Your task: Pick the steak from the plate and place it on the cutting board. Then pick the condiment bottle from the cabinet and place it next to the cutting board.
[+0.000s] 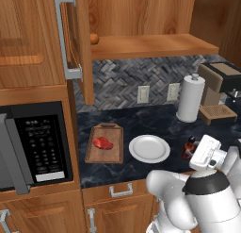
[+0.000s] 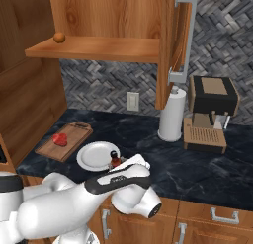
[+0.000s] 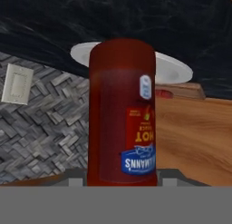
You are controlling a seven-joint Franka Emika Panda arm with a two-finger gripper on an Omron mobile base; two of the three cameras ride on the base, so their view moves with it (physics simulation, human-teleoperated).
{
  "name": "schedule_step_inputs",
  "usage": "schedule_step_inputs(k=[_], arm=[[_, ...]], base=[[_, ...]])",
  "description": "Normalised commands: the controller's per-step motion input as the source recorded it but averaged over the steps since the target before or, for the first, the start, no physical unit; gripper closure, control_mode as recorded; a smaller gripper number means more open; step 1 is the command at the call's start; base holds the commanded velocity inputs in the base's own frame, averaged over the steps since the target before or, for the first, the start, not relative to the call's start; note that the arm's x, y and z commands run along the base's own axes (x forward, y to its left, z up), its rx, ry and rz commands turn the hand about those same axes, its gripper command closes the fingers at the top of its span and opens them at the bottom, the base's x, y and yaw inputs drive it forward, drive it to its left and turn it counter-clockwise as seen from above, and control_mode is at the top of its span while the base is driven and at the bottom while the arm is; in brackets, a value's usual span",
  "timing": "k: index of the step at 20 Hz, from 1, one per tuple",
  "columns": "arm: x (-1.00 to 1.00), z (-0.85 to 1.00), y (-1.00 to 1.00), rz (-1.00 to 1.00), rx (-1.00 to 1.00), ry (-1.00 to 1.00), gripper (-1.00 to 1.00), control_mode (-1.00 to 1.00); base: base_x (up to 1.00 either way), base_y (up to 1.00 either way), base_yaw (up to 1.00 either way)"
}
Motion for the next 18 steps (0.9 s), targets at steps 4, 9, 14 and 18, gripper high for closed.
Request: schedule_step_inputs(k=[4, 9, 14, 18], arm=[[0.16, -0.2, -0.05, 0.0, 0.0, 0.0, 1.0, -1.0], [0.12, -0.2, -0.07, 0.0, 0.0, 0.0, 1.0, -1.0], [0.08, -0.19, -0.08, 0.0, 0.0, 0.0, 1.0, -1.0], [0.05, -0.19, -0.07, 0.0, 0.0, 0.0, 1.0, -1.0]], base=[[0.0, 0.0, 0.0], [0.0, 0.0, 0.0], [0.0, 0.0, 0.0], [0.0, 0.0, 0.0]])
